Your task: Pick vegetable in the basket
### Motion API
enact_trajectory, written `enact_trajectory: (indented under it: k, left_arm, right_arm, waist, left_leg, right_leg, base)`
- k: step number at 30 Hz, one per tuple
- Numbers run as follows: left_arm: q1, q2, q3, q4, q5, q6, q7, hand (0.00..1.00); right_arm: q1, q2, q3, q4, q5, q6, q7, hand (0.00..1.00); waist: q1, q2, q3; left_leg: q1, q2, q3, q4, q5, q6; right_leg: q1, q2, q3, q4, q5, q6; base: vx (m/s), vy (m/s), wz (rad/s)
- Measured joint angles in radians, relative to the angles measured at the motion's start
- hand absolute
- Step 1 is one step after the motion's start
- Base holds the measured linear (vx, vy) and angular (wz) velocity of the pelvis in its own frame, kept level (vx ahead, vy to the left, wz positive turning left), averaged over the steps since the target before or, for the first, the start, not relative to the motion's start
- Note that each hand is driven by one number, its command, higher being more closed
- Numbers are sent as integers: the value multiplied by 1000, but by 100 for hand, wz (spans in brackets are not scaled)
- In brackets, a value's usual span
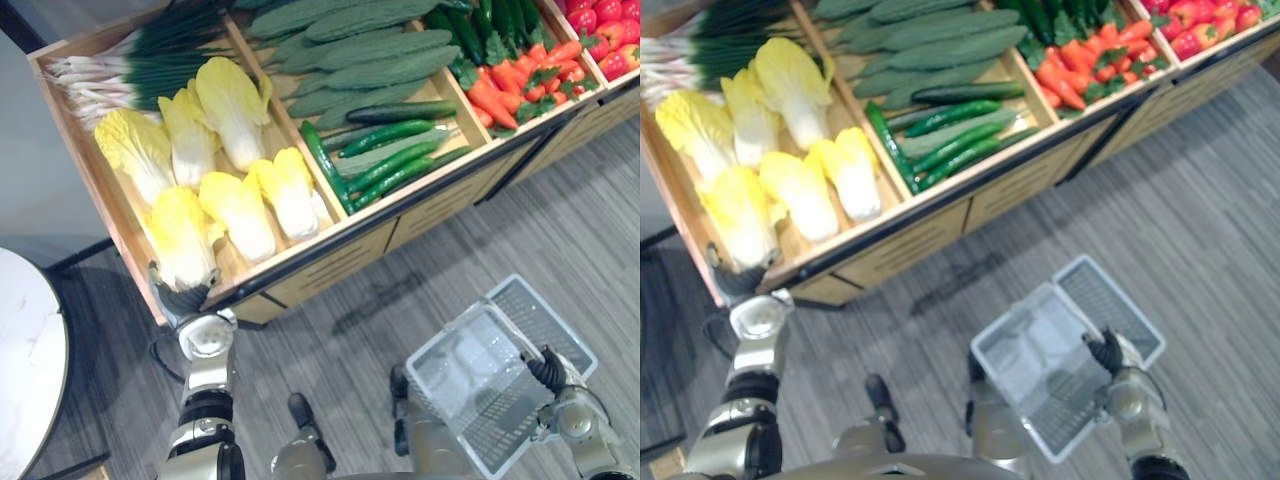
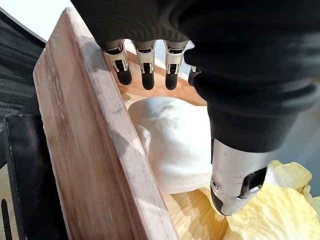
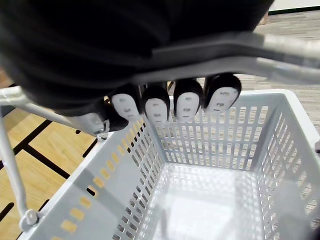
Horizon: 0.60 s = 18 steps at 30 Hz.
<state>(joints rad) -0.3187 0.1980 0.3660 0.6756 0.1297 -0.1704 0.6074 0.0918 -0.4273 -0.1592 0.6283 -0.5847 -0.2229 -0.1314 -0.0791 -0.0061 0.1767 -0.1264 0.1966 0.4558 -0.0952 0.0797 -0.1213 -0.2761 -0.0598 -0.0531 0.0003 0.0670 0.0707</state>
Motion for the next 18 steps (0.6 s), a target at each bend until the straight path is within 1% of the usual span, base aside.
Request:
enact_trajectory:
  k: [5, 7, 11, 12, 16, 18]
  left_arm:
    - [-47, 10, 4, 38, 0, -1, 18, 0]
    - [-82, 35, 4, 73, 0, 0, 18, 0]
    - [-139, 56, 16, 129, 0, 6, 21, 0]
    - [-158, 62, 16, 150, 2, 8, 21, 100]
    - [-187, 89, 29, 208, 9, 9, 46, 100]
    - [-192, 111, 32, 241, 22, 10, 46, 100]
  right_arm:
    - [-16, -3, 12, -1, 5, -4, -14, 100]
    - [-30, -6, 20, -5, 6, -7, -15, 100]
    - [-37, -16, 47, -29, 7, -8, -18, 100]
    - [-41, -24, 53, -29, 7, -8, -18, 100]
    - [-58, -32, 81, -29, 17, -9, -19, 100]
    - [-67, -38, 95, -29, 17, -11, -19, 100]
  waist:
    - [1, 0, 13]
    - [0, -5, 29]
    - [-1, -6, 32]
    - [-2, -6, 36]
    - [-2, -9, 41]
    - [-2, -11, 42]
  left_leg:
    - [-11, 0, 5, 0, 0, 0]
    - [-15, 0, 17, 0, 0, 0]
    - [-33, -2, 31, -1, 0, 0]
    - [-33, -1, 31, -1, 0, 0]
    - [-31, 1, 33, -1, 0, 0]
    - [-31, 0, 36, -1, 0, 0]
  right_leg:
    - [-14, 4, 7, -1, 5, 1]
    - [-19, 3, 20, -16, 19, 0]
    - [-37, 4, 38, -36, 38, 1]
    - [-37, 4, 38, -36, 39, 1]
    - [-39, 8, 45, -37, 39, 1]
    - [-39, 8, 49, -40, 42, 3]
  base:
    - [-3, -6, -2]
    - [-9, -8, -14]
    - [7, -12, -13]
    - [21, -17, -5]
    - [18, -20, -4]
    - [4, -15, -5]
